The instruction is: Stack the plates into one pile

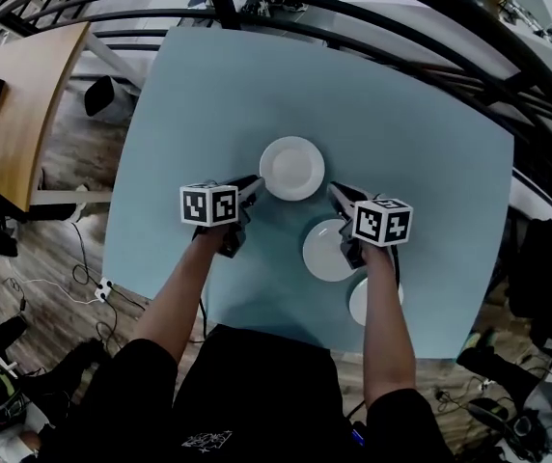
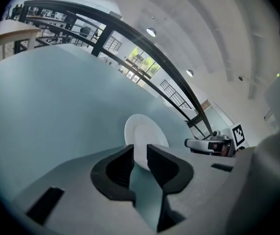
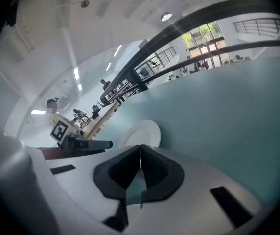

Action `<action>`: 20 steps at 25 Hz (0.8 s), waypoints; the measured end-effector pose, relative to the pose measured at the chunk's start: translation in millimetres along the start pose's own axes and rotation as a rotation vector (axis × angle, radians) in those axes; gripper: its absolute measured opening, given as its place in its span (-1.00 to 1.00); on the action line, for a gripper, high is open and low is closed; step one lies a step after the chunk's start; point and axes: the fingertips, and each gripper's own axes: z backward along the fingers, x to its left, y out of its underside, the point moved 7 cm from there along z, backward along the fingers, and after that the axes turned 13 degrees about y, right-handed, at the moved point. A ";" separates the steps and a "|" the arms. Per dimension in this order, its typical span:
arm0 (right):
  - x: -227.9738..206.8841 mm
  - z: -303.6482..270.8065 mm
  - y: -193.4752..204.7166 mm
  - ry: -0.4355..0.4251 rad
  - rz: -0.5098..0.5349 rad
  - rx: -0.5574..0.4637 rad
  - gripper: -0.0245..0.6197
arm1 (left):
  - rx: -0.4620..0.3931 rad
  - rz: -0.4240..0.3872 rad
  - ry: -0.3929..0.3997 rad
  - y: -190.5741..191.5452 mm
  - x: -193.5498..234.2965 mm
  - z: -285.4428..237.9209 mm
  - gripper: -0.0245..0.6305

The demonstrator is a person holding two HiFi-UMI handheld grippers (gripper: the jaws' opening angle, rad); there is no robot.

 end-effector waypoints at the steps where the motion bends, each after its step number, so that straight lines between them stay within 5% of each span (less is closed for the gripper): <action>1: -3.3 -2.9 1.7 -0.017 -0.013 0.023 -0.90 | 0.002 0.020 0.013 1.1 1.6 -2.5 -0.71; 9: -16.0 -22.6 2.9 -0.099 -0.110 0.142 -0.88 | 0.020 0.128 0.067 1.0 18.5 -8.4 -0.61; 11: -17.4 -24.7 5.5 -0.117 -0.148 0.161 -0.59 | 0.019 0.145 0.085 0.8 19.3 -8.4 -0.59; 20: -34.6 -28.4 10.0 -0.216 -0.350 0.256 -0.54 | 0.015 0.271 0.206 0.1 17.1 -14.0 -0.57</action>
